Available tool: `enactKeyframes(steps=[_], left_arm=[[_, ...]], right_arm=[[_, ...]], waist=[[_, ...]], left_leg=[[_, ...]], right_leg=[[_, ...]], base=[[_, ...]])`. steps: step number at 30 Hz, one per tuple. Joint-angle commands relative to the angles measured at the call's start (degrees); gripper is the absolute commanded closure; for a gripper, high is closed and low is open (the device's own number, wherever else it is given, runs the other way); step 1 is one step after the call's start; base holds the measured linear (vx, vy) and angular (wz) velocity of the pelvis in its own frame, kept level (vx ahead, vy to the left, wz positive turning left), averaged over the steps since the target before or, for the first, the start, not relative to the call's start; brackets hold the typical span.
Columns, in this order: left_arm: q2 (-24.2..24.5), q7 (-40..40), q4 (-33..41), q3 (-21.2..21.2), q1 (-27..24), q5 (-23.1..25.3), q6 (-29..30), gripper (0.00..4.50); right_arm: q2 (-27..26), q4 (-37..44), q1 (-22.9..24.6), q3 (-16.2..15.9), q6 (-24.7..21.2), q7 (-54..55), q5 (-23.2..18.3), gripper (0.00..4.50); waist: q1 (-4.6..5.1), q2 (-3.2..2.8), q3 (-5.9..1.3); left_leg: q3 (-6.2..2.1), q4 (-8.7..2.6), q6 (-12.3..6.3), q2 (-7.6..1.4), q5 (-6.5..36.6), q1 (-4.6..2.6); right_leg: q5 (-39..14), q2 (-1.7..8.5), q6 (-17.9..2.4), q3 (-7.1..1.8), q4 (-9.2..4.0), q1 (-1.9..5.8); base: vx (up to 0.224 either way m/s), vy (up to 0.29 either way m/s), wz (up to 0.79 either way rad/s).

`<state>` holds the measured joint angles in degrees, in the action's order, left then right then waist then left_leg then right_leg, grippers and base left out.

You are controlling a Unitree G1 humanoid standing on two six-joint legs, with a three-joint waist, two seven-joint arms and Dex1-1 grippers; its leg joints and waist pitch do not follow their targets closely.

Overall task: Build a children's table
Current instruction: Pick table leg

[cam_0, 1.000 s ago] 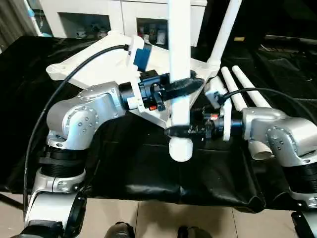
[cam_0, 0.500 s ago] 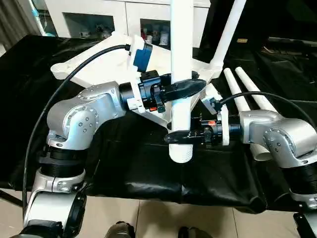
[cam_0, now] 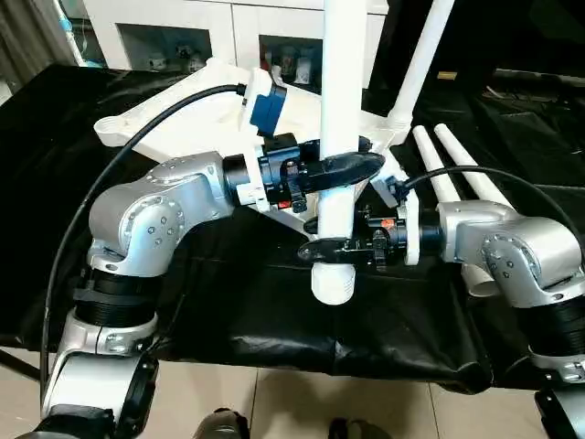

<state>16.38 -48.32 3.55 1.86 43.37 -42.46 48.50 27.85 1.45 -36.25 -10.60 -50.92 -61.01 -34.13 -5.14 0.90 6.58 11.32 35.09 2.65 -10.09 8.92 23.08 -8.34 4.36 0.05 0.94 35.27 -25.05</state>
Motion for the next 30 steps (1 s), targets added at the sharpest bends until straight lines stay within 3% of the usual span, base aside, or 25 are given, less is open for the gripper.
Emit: enactKeyframes(steps=[1, 5, 6, 15, 24, 26, 30], left_arm=[[0.3, -0.5, 0.8, 0.6, 0.9, 0.2, -0.2, 2.69], [0.4, -0.6, 0.9, 0.6, 0.9, 0.2, -0.2, 2.69], [0.4, -0.7, 0.9, 0.6, 0.9, 0.2, -0.2, 2.69], [0.7, -1.1, 0.5, 0.7, 1.1, 0.3, -0.5, 2.69], [1.0, -1.4, 0.3, 0.6, 1.3, 0.3, -0.6, 2.69], [1.1, -1.5, 0.3, 0.6, 1.2, 0.3, -0.5, 2.69], [1.4, -1.7, 0.5, 0.6, 1.2, 0.3, -0.4, 2.70]], right_arm=[[0.3, 0.3, -0.7, 1.1, 0.6, -0.1, -0.6, 1.63], [0.6, 0.4, -0.6, 1.0, 0.3, -0.4, -0.7, 1.63], [0.6, 0.4, -0.6, 0.9, 0.2, -0.5, -0.7, 1.92], [1.2, 0.8, -0.1, 0.3, 0.0, -1.2, -0.3, 2.53], [1.1, 0.6, 0.0, 0.4, 0.4, -1.2, 0.2, 2.56], [0.9, 0.4, -0.1, 0.4, 0.4, -1.0, 0.3, 1.86], [1.0, -0.1, -0.3, 0.3, 0.9, -0.4, 1.0, 1.81]], waist=[[-0.14, 0.62, -5.96], [-0.12, 0.59, -5.92], [-0.10, 0.61, -5.91], [-0.12, 0.56, -5.95], [-0.12, 0.64, -6.01], [-0.13, 0.59, -5.99], [-0.09, 0.57, -5.95]], left_leg=[[-0.96, -3.48, -1.67, -1.97, 8.8, -1.40], [-0.97, -3.50, -1.59, -1.97, 8.9, -1.37], [-0.98, -3.51, -1.50, -1.98, 9.1, -1.40], [-1.00, -3.47, -1.51, -1.98, 9.0, -1.40], [-0.97, -3.39, -1.57, -1.96, 8.9, -1.39], [-1.01, -3.41, -1.55, -1.97, 9.0, -1.37], [-1.00, -3.42, -1.34, -1.93, 9.2, -1.39]], right_leg=[[-13.8, 2.55, -11.7, -1.36, -3.41, 3.57], [-14.2, 2.58, -11.6, -1.35, -3.43, 3.58], [-14.4, 2.54, -11.5, -1.33, -3.46, 3.54], [-14.1, 2.56, -11.6, -1.34, -3.40, 3.58], [-13.8, 2.53, -11.7, -1.34, -3.35, 3.58], [-14.1, 2.58, -11.7, -1.35, -3.34, 3.59], [-14.8, 2.55, -11.4, -1.34, -3.41, 3.52]], base=[[0.000, 0.000, 0.00], [0.000, 0.000, 0.00], [0.000, 0.000, 0.00], [0.000, 0.000, 0.00], [0.000, 0.000, 0.00], [0.000, 0.000, 0.00], [0.000, 0.000, 0.00]])
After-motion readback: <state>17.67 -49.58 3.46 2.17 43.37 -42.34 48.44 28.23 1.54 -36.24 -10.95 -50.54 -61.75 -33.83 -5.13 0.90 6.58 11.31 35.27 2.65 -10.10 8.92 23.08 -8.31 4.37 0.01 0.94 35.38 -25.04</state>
